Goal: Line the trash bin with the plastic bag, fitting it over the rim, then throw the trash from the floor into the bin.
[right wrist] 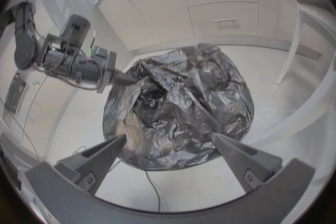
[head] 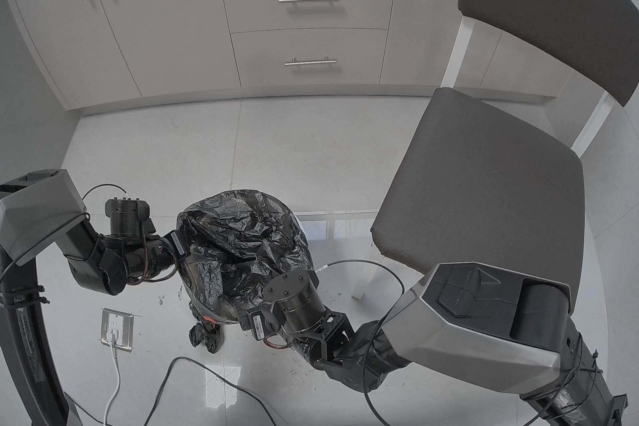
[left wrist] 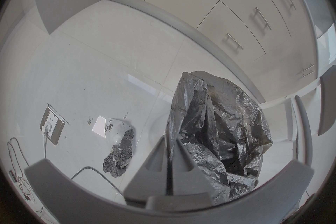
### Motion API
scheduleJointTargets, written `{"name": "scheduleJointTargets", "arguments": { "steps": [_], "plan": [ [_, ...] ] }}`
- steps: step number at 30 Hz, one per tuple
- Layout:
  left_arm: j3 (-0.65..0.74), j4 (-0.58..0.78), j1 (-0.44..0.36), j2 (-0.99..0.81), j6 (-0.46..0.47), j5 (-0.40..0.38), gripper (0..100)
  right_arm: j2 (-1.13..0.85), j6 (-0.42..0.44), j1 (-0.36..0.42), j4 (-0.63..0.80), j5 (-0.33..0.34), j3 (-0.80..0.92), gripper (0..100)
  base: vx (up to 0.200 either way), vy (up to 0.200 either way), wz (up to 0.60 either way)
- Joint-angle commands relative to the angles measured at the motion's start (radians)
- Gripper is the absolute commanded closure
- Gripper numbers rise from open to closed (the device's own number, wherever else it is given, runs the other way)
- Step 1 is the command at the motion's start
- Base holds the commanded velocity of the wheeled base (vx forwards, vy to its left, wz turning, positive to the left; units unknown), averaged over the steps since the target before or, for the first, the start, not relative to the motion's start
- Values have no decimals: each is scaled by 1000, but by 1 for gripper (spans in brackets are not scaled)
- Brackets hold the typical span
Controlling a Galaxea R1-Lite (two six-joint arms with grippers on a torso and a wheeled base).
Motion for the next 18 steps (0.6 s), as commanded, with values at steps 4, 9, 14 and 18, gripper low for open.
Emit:
{"name": "scheduleJointTargets", "arguments": {
  "steps": [4, 9, 14, 18],
  "plan": [
    [-1, -2, -4, 2, -1, 0, 100, 34, 4, 1, -2, -1, 36, 0, 0, 0, 0],
    [-4, -2, -6, 4, -2, 0, 100, 45, 1, 16, 0, 1, 43, 0, 0, 0, 0],
    [-2, -2, -6, 4, -4, 0, 100, 57, 2, 19, -2, 1, 43, 0, 0, 0, 0],
    [-1, -2, -4, 5, -4, 0, 100, 61, 5, 19, -3, 1, 43, 0, 0, 0, 0]
  ]
}}
